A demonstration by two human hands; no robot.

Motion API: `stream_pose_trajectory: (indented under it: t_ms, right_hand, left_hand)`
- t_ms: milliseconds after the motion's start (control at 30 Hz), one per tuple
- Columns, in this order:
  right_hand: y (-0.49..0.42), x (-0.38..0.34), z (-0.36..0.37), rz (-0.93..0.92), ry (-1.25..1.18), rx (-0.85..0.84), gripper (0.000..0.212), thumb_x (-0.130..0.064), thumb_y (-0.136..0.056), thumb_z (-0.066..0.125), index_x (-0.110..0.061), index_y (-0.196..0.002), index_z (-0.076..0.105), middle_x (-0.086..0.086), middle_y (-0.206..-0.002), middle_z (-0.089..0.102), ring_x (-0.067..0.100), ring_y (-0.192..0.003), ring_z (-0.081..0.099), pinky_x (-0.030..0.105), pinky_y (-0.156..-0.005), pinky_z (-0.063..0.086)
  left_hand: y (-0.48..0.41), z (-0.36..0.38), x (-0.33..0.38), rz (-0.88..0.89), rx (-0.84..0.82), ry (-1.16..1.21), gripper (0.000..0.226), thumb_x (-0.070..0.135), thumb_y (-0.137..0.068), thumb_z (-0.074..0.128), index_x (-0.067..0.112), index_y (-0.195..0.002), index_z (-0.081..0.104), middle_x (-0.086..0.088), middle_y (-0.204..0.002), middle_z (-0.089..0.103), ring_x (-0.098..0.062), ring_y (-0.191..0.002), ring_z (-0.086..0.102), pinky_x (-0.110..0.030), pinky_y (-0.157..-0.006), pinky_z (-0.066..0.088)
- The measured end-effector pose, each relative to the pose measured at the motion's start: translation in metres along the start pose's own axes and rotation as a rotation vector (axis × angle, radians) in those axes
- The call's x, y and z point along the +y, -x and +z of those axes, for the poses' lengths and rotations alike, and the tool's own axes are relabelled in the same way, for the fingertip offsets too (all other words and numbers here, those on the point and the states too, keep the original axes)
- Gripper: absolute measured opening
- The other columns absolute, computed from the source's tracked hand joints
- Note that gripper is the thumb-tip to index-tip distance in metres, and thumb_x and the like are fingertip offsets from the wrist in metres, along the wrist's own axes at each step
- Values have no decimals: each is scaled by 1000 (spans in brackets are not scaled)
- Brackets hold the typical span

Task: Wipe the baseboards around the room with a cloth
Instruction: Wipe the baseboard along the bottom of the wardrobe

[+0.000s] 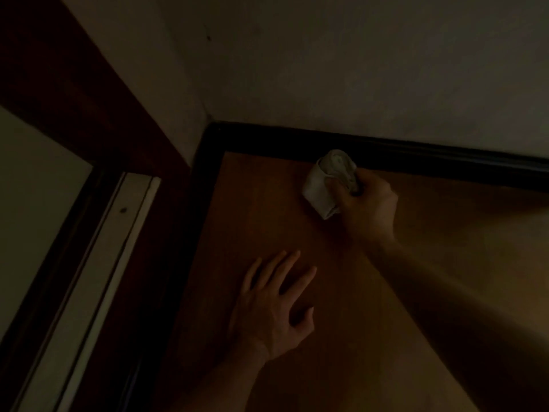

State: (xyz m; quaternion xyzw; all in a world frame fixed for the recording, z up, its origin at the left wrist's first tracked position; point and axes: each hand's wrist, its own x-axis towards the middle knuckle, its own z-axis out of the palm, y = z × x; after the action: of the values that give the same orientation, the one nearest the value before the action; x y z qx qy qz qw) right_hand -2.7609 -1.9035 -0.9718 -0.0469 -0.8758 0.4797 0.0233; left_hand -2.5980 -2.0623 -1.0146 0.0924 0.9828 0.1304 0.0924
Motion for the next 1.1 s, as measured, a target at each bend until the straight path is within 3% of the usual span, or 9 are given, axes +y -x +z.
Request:
stream_pose_trajectory:
  t_ms: [133, 233, 333, 500, 667, 833, 1000, 1100]
  right_hand:
    - [-13, -20, 55, -152, 84, -17, 25, -35, -89, 67, -17, -106, 70, 3, -98, 67, 17, -88, 64, 29, -69, 48]
    - [-27, -44, 94, -238, 139, -52, 23, -37, -90, 65, -15, -93, 67, 3, -91, 61, 21, -82, 61, 28, -61, 36]
    - [-33, -59, 120, -265, 197, -84, 20, -36, -89, 63, -16, -89, 65, 3, -91, 61, 24, -83, 61, 29, -60, 36]
    - [-29, -46, 119, -134, 159, 71, 29, -40, -85, 63, -19, -71, 50, -3, -78, 51, 25, -75, 60, 29, -58, 35]
    - [-30, -49, 115, -158, 205, 45, 26, -41, -84, 62, -15, -82, 62, 1, -88, 59, 27, -83, 62, 30, -62, 34]
    - [-28, -22, 81, -33, 238, 247, 24, -41, -81, 61, -17, -81, 63, 2, -87, 64, 27, -81, 63, 28, -62, 36]
    - [-30, -27, 84, -148, 252, 129, 25, -41, -84, 61, -17, -78, 58, 1, -86, 59, 26, -79, 61, 29, -61, 33]
    - [-32, -21, 77, -159, 277, 180, 24, -41, -82, 59, -18, -77, 58, 0, -85, 60, 27, -77, 61, 29, -59, 32]
  left_hand:
    - [0, 1, -2, 3, 22, 3, 75, 63, -78, 53, 46, -149, 38, 6, -162, 31, -15, -148, 28, -49, -116, 17]
    - [-1, 4, -4, -14, 44, 20, 74, 64, -77, 54, 47, -148, 38, 7, -163, 29, -15, -149, 28, -50, -116, 17]
    - [-3, 6, -7, -64, 74, 34, 70, 65, -77, 56, 46, -142, 38, 6, -163, 30, -17, -147, 30, -52, -116, 18]
    - [-3, 9, -8, -63, 63, 32, 71, 67, -78, 54, 44, -144, 37, 5, -164, 26, -18, -149, 28, -52, -117, 15]
    - [-3, 7, -8, -72, 45, 21, 71, 66, -80, 52, 45, -146, 37, 5, -164, 26, -18, -148, 28, -53, -117, 16]
    - [-4, 6, -6, -79, 27, -12, 73, 67, -82, 48, 45, -150, 34, 4, -163, 29, -20, -148, 28, -53, -116, 17]
    - [-3, 6, -5, -71, 40, 2, 72, 65, -83, 48, 45, -150, 34, 4, -163, 28, -19, -149, 27, -53, -117, 17]
    - [-4, 7, -6, -70, 52, -2, 71, 65, -83, 49, 45, -150, 34, 4, -163, 28, -20, -149, 27, -54, -116, 19]
